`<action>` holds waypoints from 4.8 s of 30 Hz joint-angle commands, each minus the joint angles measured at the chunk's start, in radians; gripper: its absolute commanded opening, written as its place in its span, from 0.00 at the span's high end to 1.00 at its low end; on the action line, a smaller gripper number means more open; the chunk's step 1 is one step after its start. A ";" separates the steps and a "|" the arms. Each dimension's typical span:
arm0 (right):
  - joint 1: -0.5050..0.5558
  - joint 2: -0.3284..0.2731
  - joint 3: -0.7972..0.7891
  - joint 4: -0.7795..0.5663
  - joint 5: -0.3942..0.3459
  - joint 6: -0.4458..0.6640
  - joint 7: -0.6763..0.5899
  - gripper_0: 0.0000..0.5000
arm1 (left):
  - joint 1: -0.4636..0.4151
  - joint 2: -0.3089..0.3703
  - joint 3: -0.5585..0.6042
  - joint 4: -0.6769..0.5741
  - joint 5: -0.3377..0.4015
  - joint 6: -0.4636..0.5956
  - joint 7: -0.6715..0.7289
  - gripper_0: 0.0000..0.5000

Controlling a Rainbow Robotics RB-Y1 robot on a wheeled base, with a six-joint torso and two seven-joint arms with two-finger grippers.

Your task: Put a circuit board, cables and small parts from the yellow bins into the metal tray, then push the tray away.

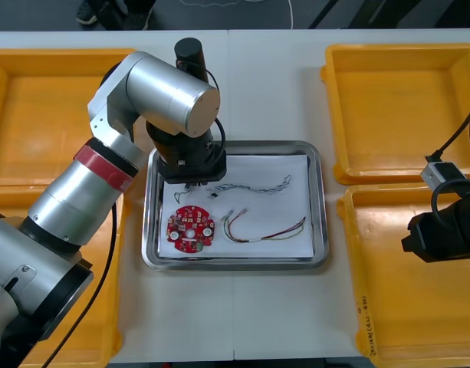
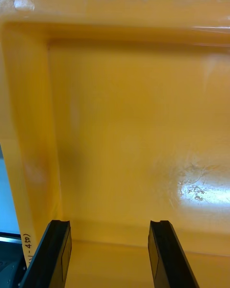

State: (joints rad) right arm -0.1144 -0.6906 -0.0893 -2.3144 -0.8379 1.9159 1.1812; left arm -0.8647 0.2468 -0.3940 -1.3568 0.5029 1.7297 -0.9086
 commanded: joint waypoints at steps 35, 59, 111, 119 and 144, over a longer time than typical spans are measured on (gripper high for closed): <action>0.013 0.017 0.011 -0.036 -0.001 0.004 -0.009 0.07 | -0.045 0.215 0.107 -0.447 0.121 0.190 -0.042 0.00; -0.206 0.059 0.379 -0.125 0.158 0.004 0.367 0.10 | 0.214 0.560 0.350 -0.604 0.413 0.190 -0.227 0.00; -0.619 0.370 0.981 0.282 0.295 -0.103 0.719 0.10 | 0.759 0.566 0.736 -0.858 0.322 0.190 -0.348 0.00; -0.639 0.385 1.034 0.354 0.322 -0.159 0.742 0.10 | 0.759 0.566 0.736 -0.858 0.327 0.190 -0.349 0.00; -0.642 0.390 1.103 0.435 0.370 -0.216 0.782 0.10 | 0.760 0.566 0.736 -0.858 0.338 0.190 -0.351 0.00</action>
State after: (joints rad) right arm -0.7202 -0.3265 0.9896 -1.8714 -0.4809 1.7097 1.9312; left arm -0.1231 0.7766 0.3114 -2.1856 0.8365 1.9133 -1.2635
